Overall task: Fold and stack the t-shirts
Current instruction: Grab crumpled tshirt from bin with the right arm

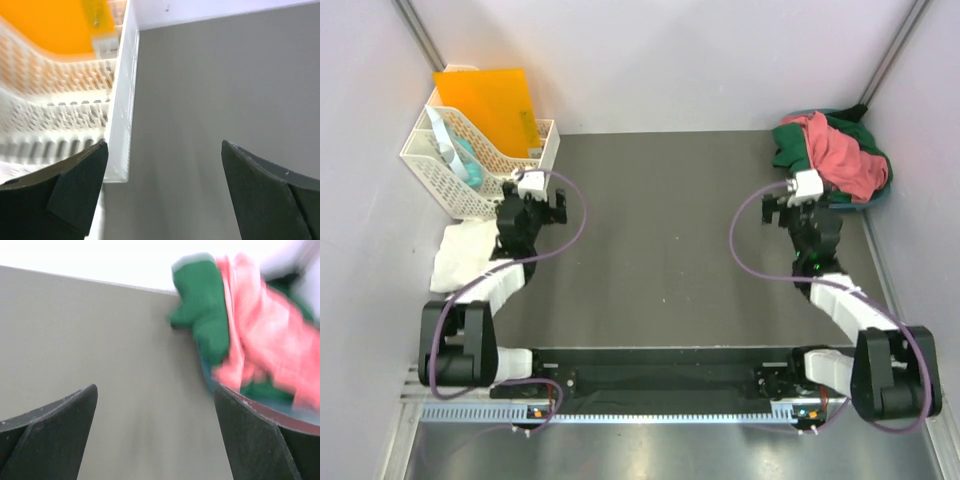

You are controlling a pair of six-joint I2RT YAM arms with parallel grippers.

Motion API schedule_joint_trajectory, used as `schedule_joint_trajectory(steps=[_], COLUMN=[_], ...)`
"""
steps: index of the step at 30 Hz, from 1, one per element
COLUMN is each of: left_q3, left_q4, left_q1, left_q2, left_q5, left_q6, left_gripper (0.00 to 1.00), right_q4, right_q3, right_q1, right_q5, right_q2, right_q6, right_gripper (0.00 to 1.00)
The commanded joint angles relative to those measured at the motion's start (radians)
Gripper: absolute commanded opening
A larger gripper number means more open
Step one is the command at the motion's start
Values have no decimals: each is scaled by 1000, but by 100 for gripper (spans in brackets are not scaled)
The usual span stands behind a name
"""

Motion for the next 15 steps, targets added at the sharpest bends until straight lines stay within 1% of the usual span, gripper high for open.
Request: schedule_joint_trajectory(steps=[1, 2, 3, 4, 5, 6, 7, 8, 9, 10, 11, 13, 14, 15], left_q3=[312, 383, 519, 579, 677, 708, 730, 758, 768, 776, 794, 836, 883, 909], left_q4=[-480, -732, -840, -922, -1059, -1090, -1114, -1124, -1136, -1142, -1157, -1252, -1291, -1340], left_q1=[-1, -1, -1, -1, -1, -1, -1, -2, -1, -1, -2, -7, -10, -34], left_q2=[-105, -93, -82, -71, -56, -54, -54, -63, -67, -70, -68, -48, -15, 10], left_q5=[157, 187, 194, 194, 176, 163, 151, 119, 44, 28, 27, 45, 39, -40], left_q6=[280, 320, 363, 413, 433, 455, 526, 527, 527, 553, 579, 633, 644, 645], left_gripper=[99, 99, 99, 99, 99, 99, 99, 99, 98, 99, 99, 99, 99, 99], right_q4=[-728, -854, -1011, -1063, -1097, -1172, -1224, -1278, -1319, -1317, -1314, -1369, -1393, -1451], right_q3=[470, 557, 635, 764, 814, 861, 957, 999, 1033, 1079, 1098, 1168, 1193, 1228], right_q1=[-16, -16, -16, -16, -16, -16, -19, -19, -20, -22, -23, -34, -34, -32], right_q5=[-307, -321, -311, -230, -181, -127, -98, -96, -82, -14, 11, 36, 47, 50], right_q2=[-51, -8, 14, 34, 60, 72, 86, 118, 135, 163, 180, 247, 278, 314], right_q6=[-412, -480, -513, -515, -518, -542, -576, -620, -631, -619, -616, -618, -628, -628], right_gripper=[100, 100, 100, 100, 100, 100, 100, 100, 100, 100, 100, 100, 100, 100])
